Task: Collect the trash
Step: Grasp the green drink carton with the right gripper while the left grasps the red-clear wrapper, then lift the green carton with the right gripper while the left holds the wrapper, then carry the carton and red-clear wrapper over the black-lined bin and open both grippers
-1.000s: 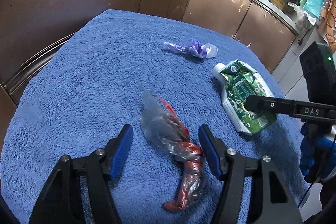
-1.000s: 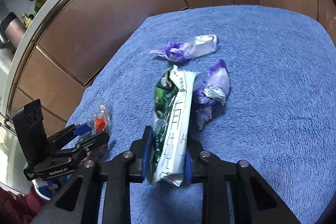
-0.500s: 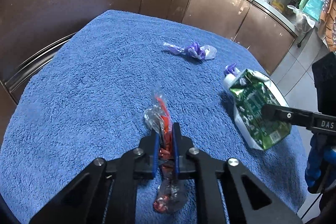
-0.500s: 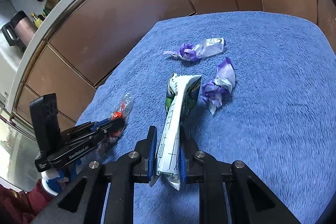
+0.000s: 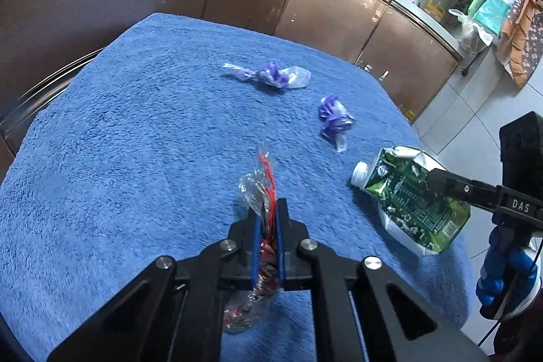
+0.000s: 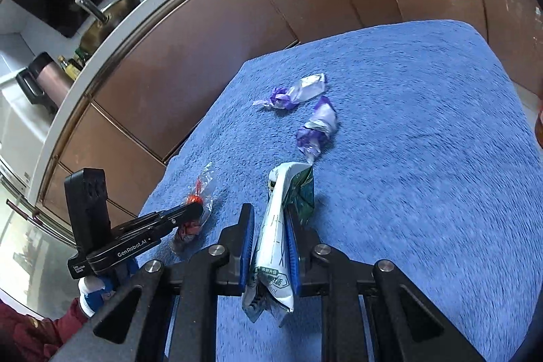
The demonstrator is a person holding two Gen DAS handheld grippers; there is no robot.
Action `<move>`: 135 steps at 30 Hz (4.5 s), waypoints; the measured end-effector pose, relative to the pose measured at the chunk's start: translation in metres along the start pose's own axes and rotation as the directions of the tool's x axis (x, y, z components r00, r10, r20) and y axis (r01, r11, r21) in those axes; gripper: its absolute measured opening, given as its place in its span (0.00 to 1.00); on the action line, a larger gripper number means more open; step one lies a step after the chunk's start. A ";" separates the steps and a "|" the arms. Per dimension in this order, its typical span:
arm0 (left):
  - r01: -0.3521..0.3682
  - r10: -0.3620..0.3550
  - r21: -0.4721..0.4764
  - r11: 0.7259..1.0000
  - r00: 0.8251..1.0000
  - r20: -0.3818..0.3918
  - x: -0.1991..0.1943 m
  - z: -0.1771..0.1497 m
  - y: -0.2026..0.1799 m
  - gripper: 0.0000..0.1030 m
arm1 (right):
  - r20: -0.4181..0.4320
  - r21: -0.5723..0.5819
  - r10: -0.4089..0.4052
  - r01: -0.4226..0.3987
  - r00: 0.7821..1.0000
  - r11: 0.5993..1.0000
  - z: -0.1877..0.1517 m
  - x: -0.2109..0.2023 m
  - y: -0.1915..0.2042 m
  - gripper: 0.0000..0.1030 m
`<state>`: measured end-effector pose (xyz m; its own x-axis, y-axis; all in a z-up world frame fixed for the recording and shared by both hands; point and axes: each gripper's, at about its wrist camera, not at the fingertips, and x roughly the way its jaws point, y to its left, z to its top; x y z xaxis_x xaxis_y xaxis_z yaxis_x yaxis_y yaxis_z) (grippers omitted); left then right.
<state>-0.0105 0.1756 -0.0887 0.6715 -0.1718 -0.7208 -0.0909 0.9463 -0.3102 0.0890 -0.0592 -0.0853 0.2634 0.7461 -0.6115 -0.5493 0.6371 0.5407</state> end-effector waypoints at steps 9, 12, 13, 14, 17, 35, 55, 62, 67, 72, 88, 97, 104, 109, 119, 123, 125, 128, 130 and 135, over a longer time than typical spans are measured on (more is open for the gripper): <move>0.009 -0.009 0.036 0.999 1.000 -0.002 -0.007 0.000 -0.025 0.07 | 0.039 0.028 0.033 -0.034 0.999 0.999 -0.008 -0.029 -0.012 0.16; 0.014 -0.015 0.042 0.999 1.000 0.004 -0.009 0.003 -0.030 0.07 | 0.052 0.025 0.035 -0.036 0.998 0.999 -0.008 -0.035 -0.012 0.16; 0.016 -0.016 0.046 0.999 1.000 0.006 -0.010 0.004 -0.032 0.07 | 0.057 0.023 0.035 -0.036 0.998 0.999 -0.007 -0.037 -0.012 0.16; 0.017 -0.017 0.050 0.999 1.000 0.008 -0.011 0.005 -0.033 0.07 | 0.061 0.022 0.035 -0.037 0.998 0.999 -0.007 -0.039 -0.013 0.16; 0.021 -0.022 0.071 0.997 1.000 0.011 -0.012 0.009 -0.041 0.07 | 0.079 0.024 0.028 -0.030 0.996 0.999 -0.006 -0.048 -0.015 0.16; 0.098 -0.100 0.152 0.984 0.995 0.008 0.000 0.029 -0.086 0.07 | 0.118 0.027 -0.035 0.032 0.992 0.999 0.001 -0.081 -0.025 0.02; 0.153 -0.153 0.149 0.977 0.988 -0.015 0.005 0.020 -0.093 0.07 | -0.133 0.012 -0.162 0.165 0.978 0.986 -0.056 -0.087 -0.046 0.55; 0.175 -0.174 0.133 0.976 0.985 -0.018 0.005 0.014 -0.091 0.07 | -0.228 0.039 -0.176 0.190 0.958 0.981 -0.084 -0.090 -0.054 0.60; 0.178 -0.179 0.112 0.978 0.984 -0.004 0.001 0.012 -0.080 0.07 | -0.292 0.043 -0.149 0.168 0.945 0.985 -0.092 -0.081 -0.055 0.60; 0.177 -0.179 0.099 0.979 0.984 0.011 -0.005 0.011 -0.070 0.07 | -0.292 0.037 -0.080 0.094 0.953 0.995 -0.085 -0.083 -0.039 0.34; 0.193 -0.193 0.112 0.975 0.981 -0.004 -0.006 0.002 -0.070 0.07 | -0.345 0.112 0.041 -0.002 0.938 0.994 -0.079 -0.047 -0.028 0.13; 0.238 -0.226 0.220 0.946 0.971 -0.080 0.018 0.028 -0.137 0.07 | -0.043 0.183 0.055 -0.046 0.998 0.982 -0.066 -0.111 -0.058 0.13; 0.338 -0.293 0.387 0.858 0.940 -0.173 0.062 0.053 -0.262 0.07 | 0.173 0.296 -0.335 0.275 0.926 0.915 -0.063 -0.195 -0.124 0.13; 0.421 -0.332 0.462 0.781 0.906 -0.264 0.121 0.061 -0.367 0.07 | 0.205 0.418 -0.579 0.465 0.789 0.781 -0.067 -0.238 -0.176 0.13; 0.511 -0.356 0.409 0.756 0.846 -0.398 0.247 0.054 -0.498 0.11 | 0.095 0.561 -0.749 0.586 0.656 0.584 -0.082 -0.255 -0.279 0.15; 0.524 -0.358 0.350 0.776 0.824 -0.439 0.279 0.048 -0.514 0.42 | 0.044 0.572 -0.771 0.617 0.636 0.541 -0.086 -0.249 -0.309 0.22; 0.524 -0.358 0.332 0.785 0.820 -0.447 0.288 0.046 -0.515 0.43 | 0.020 0.570 -0.786 0.639 0.617 0.516 -0.092 -0.249 -0.312 0.29; 0.522 -0.363 0.319 0.791 0.820 -0.442 0.287 0.046 -0.510 0.43 | 0.021 0.578 -0.784 0.632 0.621 0.516 -0.095 -0.251 -0.315 0.31; 0.508 -0.359 0.344 0.790 0.838 -0.411 0.275 0.049 -0.503 0.43 | 0.028 0.578 -0.782 0.628 0.623 0.521 -0.098 -0.253 -0.314 0.38; 0.433 -0.325 0.423 0.796 0.895 -0.305 0.237 0.059 -0.481 0.43 | 0.077 0.577 -0.780 0.611 0.621 0.542 -0.094 -0.257 -0.285 0.49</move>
<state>0.2360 -0.3041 -0.0735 0.4061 -0.5447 -0.7337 0.5292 0.7947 -0.2971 0.1031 -0.4505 -0.1364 0.6531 -0.0193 -0.7570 0.3206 0.9127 0.2534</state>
